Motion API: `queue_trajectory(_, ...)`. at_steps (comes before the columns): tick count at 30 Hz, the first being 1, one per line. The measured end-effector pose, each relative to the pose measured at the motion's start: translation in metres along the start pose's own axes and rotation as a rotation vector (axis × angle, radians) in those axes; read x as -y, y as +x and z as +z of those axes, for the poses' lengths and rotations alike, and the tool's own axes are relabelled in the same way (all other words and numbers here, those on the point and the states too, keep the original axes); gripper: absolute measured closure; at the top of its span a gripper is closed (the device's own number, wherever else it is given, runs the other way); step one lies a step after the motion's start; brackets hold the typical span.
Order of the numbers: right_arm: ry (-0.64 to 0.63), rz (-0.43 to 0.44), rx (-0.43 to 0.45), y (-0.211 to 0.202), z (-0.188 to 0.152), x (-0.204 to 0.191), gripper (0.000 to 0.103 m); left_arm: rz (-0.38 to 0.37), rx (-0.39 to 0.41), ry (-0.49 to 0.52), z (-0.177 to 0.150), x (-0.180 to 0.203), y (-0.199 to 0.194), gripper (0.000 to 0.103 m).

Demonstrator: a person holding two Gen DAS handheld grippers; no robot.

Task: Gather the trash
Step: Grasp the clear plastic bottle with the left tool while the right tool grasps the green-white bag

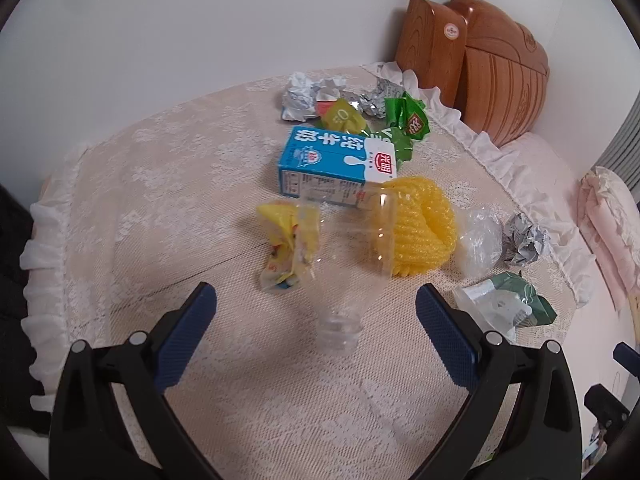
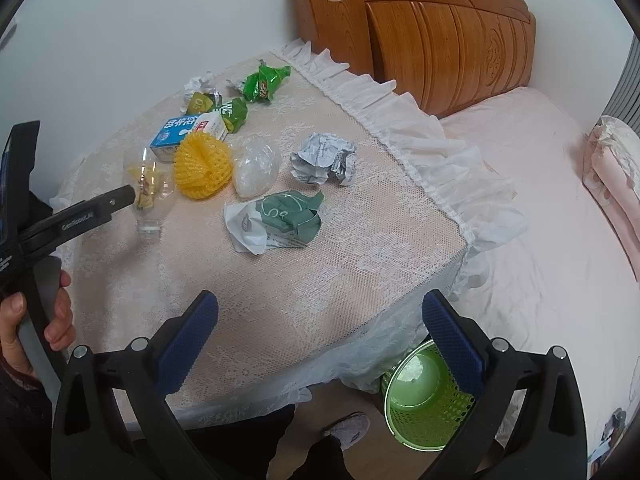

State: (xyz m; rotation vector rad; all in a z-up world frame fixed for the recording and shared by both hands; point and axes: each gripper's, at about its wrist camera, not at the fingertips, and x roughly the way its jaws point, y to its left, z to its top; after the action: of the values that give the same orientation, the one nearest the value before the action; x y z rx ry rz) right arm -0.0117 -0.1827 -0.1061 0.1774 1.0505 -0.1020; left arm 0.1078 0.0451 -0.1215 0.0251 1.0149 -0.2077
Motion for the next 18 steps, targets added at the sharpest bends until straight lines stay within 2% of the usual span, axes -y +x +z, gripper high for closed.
queue_trajectory(2,0.009,-0.003,-0.010,0.003,0.000,0.000,0.002,0.008,0.004,0.033,0.007,0.010,0.012,0.008)
queue_trajectory(4,0.015,-0.007,-0.018,0.006,0.000,0.000,0.002,0.017,-0.002,0.061,0.011,0.019,0.022,0.025)
queue_trajectory(5,0.018,-0.010,-0.023,0.008,0.000,0.000,0.002,0.015,-0.018,0.072,0.012,0.022,0.028,0.040)
queue_trajectory(13,0.008,0.012,-0.039,0.024,0.008,-0.004,0.002,-0.054,0.000,0.025,0.007,0.015,0.020,0.042)
queue_trajectory(18,0.019,0.044,-0.062,0.059,0.035,-0.014,0.002,-0.055,0.019,0.016,-0.002,0.006,0.000,0.042)
